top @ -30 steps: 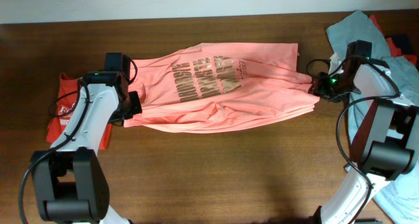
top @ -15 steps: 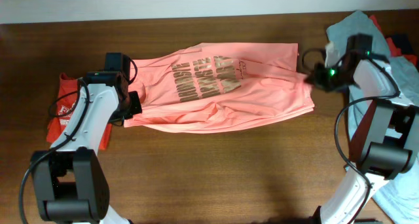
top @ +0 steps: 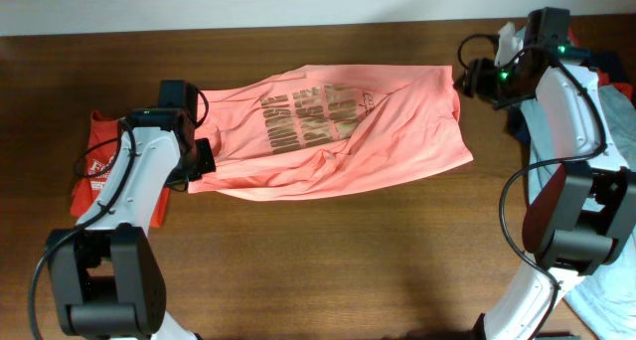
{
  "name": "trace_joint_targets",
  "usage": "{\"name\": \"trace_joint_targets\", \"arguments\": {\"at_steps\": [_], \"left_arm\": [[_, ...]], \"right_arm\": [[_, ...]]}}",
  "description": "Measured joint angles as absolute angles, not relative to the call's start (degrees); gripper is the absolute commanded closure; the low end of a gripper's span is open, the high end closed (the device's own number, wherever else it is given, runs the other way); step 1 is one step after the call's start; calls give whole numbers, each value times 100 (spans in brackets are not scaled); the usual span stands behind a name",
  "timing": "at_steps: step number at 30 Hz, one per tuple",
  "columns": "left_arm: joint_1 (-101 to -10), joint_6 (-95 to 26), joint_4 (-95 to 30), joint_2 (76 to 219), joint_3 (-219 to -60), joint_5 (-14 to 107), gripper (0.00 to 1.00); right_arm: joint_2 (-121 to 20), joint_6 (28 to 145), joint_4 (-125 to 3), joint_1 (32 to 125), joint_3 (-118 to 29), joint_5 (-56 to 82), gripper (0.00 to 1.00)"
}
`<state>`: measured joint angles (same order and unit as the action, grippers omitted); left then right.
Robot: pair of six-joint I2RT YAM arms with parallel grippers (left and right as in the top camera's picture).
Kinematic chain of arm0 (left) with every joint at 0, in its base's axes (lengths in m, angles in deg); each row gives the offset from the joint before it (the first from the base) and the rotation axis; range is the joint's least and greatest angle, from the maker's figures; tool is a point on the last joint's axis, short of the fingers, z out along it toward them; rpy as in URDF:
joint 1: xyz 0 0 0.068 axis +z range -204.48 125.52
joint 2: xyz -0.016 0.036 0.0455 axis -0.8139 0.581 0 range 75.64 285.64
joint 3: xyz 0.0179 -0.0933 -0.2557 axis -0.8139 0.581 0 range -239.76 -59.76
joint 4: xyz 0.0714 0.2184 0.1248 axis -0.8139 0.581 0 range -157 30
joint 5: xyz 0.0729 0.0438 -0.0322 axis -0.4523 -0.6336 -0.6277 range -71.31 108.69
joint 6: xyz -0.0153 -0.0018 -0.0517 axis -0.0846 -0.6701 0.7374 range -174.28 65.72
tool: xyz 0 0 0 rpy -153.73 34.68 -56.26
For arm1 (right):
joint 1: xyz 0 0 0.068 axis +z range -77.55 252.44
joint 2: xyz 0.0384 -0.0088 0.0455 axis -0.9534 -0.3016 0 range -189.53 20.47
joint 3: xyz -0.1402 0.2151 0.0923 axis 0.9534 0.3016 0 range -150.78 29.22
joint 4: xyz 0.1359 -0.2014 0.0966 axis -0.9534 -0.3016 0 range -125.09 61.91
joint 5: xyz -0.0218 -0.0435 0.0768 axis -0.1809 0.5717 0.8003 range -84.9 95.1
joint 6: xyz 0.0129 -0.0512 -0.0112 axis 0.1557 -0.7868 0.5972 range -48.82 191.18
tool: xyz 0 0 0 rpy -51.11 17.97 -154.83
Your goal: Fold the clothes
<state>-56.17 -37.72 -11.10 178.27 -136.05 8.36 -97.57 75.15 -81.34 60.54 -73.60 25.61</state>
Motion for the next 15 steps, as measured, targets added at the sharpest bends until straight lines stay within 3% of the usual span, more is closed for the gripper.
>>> {"name": "trace_joint_targets", "arguments": {"at_steps": [15], "left_arm": [[-5617,-3772,-1108,17827,-13605,836,99]], "right_arm": [[-10113,6765,-7800,6057,-6722,2238,41]]}}
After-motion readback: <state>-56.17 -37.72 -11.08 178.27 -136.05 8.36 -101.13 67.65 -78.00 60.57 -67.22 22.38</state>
